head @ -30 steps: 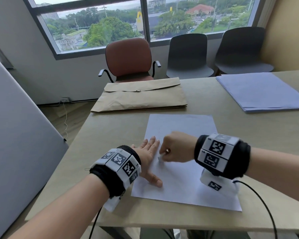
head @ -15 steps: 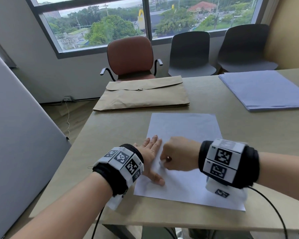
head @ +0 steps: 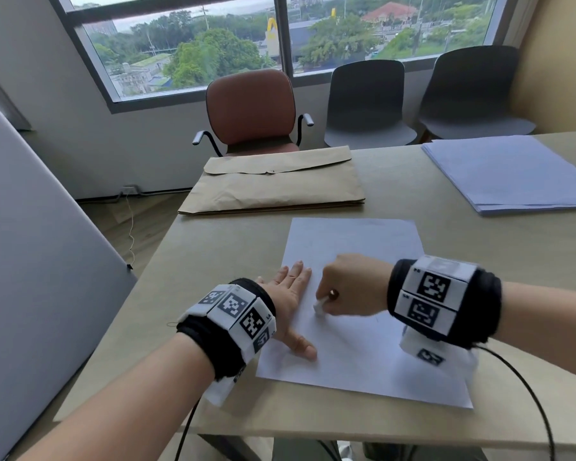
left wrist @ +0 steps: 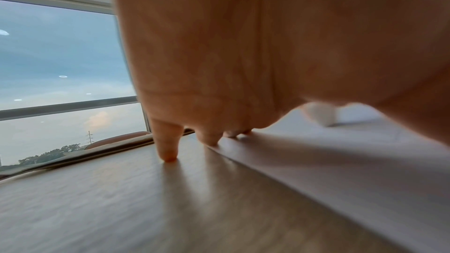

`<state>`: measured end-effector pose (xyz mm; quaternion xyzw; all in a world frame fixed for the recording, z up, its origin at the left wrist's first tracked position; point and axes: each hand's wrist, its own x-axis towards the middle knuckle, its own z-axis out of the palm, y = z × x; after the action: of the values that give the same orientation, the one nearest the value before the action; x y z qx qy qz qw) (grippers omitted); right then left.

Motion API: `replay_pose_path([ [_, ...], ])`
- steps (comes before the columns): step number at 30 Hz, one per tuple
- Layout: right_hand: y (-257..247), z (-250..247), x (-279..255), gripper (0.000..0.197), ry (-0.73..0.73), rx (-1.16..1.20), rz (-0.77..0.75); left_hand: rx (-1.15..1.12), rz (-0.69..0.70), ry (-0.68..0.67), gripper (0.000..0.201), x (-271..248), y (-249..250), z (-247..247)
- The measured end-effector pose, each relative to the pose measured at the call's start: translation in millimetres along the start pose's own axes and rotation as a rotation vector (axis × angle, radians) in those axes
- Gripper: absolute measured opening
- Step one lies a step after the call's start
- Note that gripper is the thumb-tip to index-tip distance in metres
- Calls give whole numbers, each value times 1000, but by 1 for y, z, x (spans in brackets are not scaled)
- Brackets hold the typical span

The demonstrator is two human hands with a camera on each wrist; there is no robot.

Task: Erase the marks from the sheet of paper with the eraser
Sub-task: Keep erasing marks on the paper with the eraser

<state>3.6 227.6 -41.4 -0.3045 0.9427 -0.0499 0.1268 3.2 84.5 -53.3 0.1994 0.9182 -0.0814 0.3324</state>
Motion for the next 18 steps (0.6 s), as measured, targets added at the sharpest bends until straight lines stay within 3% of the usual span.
replay_pose_path([
  [3, 0, 1, 3, 27, 39, 21, 3, -3, -2, 9, 126, 0, 1, 0],
  [8, -5, 5, -13, 34, -60, 8, -84, -9, 1, 8, 127, 2, 0, 1],
  [13, 3, 1, 1, 35, 71, 8, -13, -16, -2, 18, 126, 1, -1, 1],
  [18, -3, 8, -16, 33, -16, 36, -78, -2, -2, 1, 127, 2, -1, 2],
])
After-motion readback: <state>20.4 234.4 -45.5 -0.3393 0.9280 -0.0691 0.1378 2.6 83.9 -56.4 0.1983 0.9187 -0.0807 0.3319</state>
